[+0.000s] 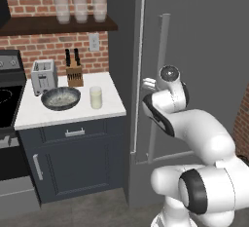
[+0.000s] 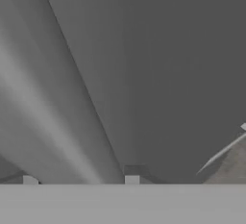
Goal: Grab a lemon wedge from the fridge and one ice cube from the ice bowl, and put them in the glass of lemonade.
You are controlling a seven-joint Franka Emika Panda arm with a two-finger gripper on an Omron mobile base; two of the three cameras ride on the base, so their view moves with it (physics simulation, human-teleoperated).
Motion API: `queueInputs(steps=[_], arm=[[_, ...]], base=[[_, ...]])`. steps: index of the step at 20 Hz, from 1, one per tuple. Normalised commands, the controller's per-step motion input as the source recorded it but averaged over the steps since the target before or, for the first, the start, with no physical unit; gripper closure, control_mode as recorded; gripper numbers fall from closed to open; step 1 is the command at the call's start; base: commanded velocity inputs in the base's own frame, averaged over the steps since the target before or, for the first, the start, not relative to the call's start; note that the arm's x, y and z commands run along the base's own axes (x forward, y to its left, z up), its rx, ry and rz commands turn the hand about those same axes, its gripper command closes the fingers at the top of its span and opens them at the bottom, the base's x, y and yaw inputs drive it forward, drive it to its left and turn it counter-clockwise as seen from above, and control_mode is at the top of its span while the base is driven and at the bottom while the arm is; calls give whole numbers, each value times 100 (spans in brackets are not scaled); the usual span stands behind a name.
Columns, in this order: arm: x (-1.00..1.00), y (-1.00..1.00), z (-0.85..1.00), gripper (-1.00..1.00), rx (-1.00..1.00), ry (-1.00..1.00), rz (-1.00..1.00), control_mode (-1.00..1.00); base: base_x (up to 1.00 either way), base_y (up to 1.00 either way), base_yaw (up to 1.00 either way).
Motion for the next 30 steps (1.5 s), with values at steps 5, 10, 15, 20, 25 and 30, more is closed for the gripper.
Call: queueInputs(steps=[5, 10, 15, 20, 25, 30], arm=[[-32, -100, 18, 100, 10, 6, -7, -100], [-19, -100, 16, 100, 12, 6, 0, -100], [-47, -100, 10, 100, 14, 1, 0, -100], [-63, -100, 7, 100, 14, 0, -4, -100], [-59, -100, 10, 100, 13, 5, -9, -100], [-50, -100, 12, 100, 14, 7, -23, -100]], base=[[0, 0, 0], [0, 0, 0], [0, 0, 0], [0, 0, 0], [0, 0, 0], [0, 0, 0]])
